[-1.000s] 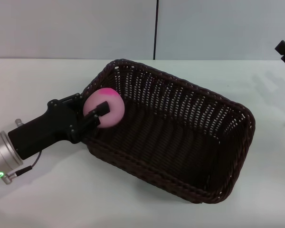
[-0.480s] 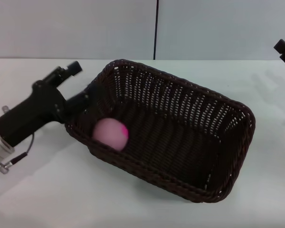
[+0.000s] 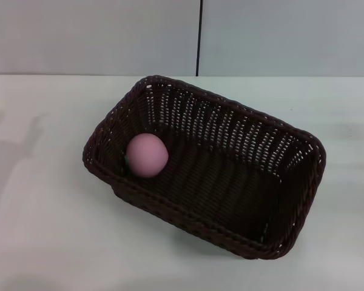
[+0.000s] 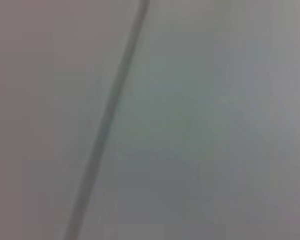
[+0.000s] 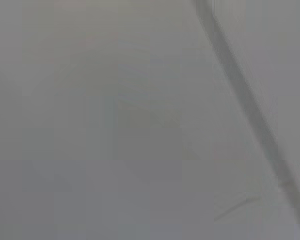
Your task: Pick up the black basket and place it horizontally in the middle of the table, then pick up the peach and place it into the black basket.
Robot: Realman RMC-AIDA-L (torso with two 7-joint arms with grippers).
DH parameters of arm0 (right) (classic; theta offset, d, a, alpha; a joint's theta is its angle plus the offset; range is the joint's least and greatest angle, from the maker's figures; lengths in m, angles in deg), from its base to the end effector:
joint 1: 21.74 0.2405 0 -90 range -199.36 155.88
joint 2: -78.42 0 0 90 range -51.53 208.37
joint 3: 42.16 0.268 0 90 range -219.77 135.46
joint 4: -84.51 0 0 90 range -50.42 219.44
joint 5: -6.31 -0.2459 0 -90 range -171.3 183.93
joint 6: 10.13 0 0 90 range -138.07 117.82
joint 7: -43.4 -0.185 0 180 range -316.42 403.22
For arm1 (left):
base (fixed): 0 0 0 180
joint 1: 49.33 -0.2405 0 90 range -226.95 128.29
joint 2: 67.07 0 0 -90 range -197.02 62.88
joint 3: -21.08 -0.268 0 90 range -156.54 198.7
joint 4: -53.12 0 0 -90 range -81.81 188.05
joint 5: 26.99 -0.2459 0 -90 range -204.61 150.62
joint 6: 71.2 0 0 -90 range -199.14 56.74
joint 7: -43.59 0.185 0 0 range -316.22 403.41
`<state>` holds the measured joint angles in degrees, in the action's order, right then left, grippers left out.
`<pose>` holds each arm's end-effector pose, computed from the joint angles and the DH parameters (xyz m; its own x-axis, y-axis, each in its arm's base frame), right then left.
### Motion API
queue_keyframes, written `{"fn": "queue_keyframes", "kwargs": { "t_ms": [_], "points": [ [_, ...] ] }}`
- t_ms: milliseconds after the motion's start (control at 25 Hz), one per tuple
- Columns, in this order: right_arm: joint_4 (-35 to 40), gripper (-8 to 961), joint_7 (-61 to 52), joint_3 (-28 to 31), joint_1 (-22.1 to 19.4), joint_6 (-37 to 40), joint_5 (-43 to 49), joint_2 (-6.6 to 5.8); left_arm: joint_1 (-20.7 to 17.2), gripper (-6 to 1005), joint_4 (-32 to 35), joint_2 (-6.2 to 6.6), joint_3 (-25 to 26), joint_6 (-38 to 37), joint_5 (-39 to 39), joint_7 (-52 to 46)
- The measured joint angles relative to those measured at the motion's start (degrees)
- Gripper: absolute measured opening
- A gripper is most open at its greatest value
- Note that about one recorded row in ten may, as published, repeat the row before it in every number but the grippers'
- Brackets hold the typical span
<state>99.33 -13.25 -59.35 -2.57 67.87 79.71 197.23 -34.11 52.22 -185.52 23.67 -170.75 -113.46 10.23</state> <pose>0.4021 0.3536 0.0431 0.3231 0.0339 -0.9457 -0.9242 -0.2038 -0.3231 -0.3698 0.2888 0.0244 0.3893 -0.3101 0.8673 0.8529 -0.2342 -0.4666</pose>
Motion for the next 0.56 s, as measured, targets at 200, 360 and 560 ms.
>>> {"fn": "queue_keyframes", "kwargs": {
  "t_ms": [200, 360, 560],
  "points": [
    [-2.65, 519, 3.59, 8.60, -0.95, 0.02, -1.06, 0.06, -1.99, 834, -3.79, -0.08, 7.12, 0.26, 0.20, 9.15],
    [-4.05, 519, 6.25, 11.88, -1.07, -0.09, -1.08, 0.14, -2.58, 834, -4.39, -0.11, 7.97, 0.32, 0.23, 12.40],
    [-4.23, 519, 6.73, 11.99, -0.73, -0.35, -1.08, 0.13, -2.65, 834, -4.51, -0.15, 8.56, 0.51, 0.27, 12.77]
  ]
}}
